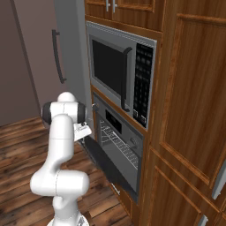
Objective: Take the baked cake out of the oven and place it on the plate for cooling. Then close the oven door.
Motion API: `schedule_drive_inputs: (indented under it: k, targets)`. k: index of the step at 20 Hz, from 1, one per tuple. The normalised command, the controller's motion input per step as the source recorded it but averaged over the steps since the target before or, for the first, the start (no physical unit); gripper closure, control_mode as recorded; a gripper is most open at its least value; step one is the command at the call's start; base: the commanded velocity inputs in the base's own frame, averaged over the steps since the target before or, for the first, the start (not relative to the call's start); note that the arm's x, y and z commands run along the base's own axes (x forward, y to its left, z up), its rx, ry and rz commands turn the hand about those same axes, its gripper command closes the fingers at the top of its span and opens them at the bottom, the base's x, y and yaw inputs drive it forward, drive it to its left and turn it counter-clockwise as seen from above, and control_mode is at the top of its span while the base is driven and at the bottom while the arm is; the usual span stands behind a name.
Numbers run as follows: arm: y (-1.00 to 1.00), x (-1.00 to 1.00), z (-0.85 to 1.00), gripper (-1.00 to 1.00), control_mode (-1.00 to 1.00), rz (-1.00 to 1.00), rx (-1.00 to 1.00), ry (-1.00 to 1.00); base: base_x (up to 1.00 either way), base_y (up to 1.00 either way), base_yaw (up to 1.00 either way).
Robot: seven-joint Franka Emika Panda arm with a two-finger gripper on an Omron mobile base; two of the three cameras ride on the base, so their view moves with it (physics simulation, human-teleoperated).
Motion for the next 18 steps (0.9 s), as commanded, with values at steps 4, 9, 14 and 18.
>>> schedule_drive_inputs:
  k: [4,9,14,18]
  targets:
    - [0.15,0.0,-0.02,-1.0,-1.0,-0.05,-0.02,0.0,0.0,0.0,0.0]
    - [0.33,-0.11,0.04,-1.0,-1.0,-0.16,-0.01,-0.01,0.0,0.0,0.0]
    - [-0.06,0.02,0.09,-1.0,-1.0,-0.22,0.0,0.0,0.0,0.0,0.0]
    - [-0.43,0.32,-0.2,-1.0,-1.0,-0.23,0.02,-0.04,0.0,0.0,0.0]
